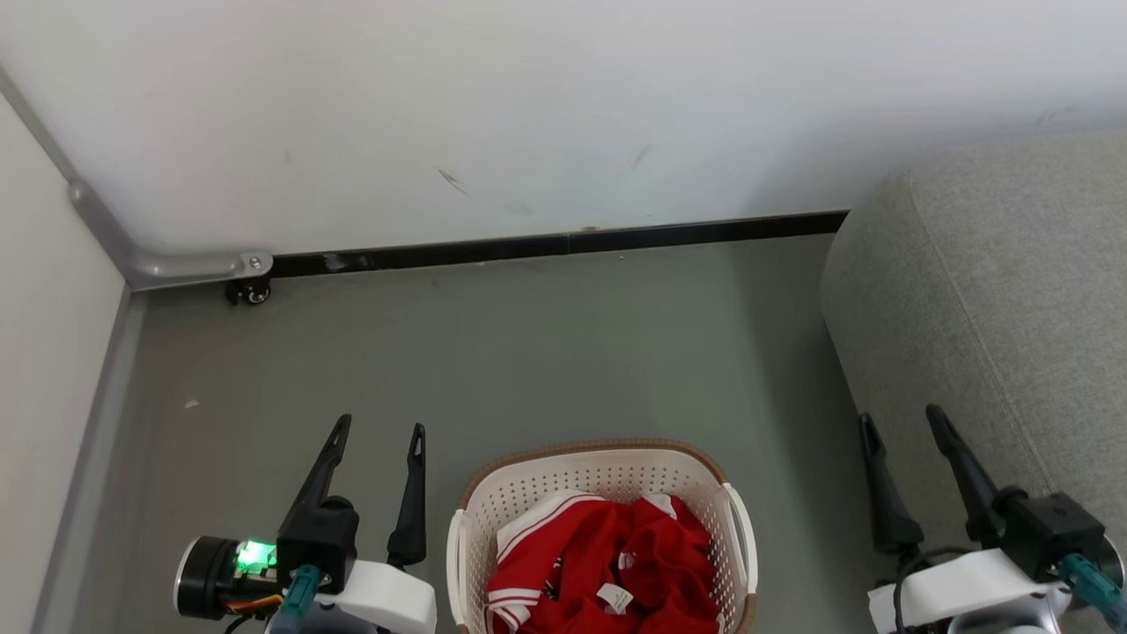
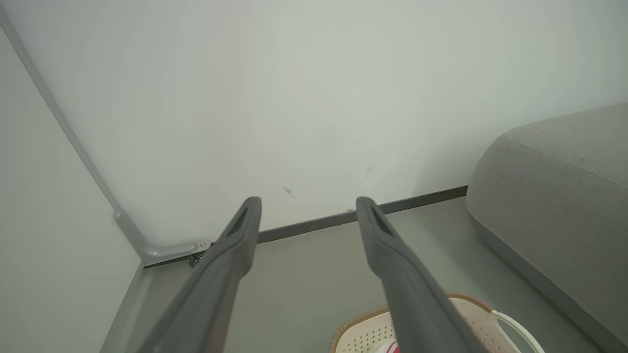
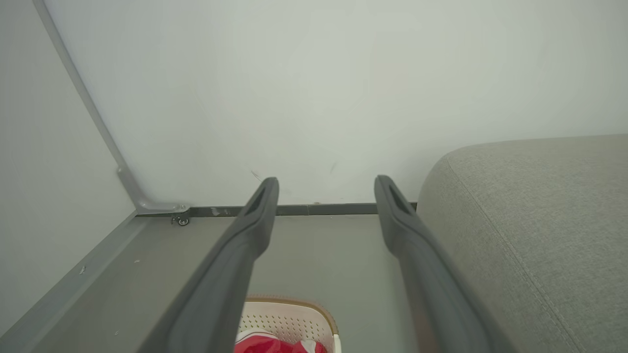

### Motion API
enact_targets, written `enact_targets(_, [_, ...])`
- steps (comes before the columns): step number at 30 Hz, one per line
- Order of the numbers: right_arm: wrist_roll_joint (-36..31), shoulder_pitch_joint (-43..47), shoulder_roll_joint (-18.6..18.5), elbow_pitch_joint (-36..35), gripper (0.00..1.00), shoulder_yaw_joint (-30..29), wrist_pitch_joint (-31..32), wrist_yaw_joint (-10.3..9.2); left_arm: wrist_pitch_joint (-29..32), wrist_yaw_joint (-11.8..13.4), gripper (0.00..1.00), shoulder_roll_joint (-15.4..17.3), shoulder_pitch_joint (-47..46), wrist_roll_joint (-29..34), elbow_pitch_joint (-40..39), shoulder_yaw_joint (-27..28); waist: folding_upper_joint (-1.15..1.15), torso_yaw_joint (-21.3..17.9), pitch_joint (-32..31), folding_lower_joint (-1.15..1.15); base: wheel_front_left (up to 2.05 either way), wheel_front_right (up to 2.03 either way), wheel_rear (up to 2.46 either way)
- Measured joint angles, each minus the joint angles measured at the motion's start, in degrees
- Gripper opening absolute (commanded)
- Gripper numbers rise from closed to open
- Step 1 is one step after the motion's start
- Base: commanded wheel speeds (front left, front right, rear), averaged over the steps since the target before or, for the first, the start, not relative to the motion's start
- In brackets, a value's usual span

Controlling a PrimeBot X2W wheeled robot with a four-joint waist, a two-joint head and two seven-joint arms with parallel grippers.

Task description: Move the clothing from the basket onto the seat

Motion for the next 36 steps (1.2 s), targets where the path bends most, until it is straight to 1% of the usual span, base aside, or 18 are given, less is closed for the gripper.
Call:
enact_targets(9, [-0.4,-1.7,0.0,-1.4,1.0,-0.2,-0.8,0.0,0.0,-0.7,1.0,0.3,-2.6,1.1,1.8,-1.4,0.0,-0.9,2.5,-0.01,0.0,0.0,0.0])
enact_targets(24, [-0.5,-3.0,0.0,-4.0,1.0,-3.1,-2.0,0.0,0.0,-2.7,1.0,0.3,-6.9,3.5,7.4,-4.6,0.0,-3.4,8.1,-0.01,0.0,0.0,0.0])
enact_targets(28, [-0.4,-3.1,0.0,-4.4,1.0,-4.2,-2.3,0.0,0.0,-3.7,1.0,0.6,-9.2,4.2,9.6,-5.3,0.0,-4.2,9.8,-0.01,0.0,0.0,0.0])
enact_targets(36, [-0.3,-5.5,0.1,-5.6,1.0,-5.6,-2.8,0.0,0.0,-4.2,1.0,0.5,-12.4,5.9,12.9,-6.9,0.0,-6.1,13.9,-0.01,0.0,0.0,0.0])
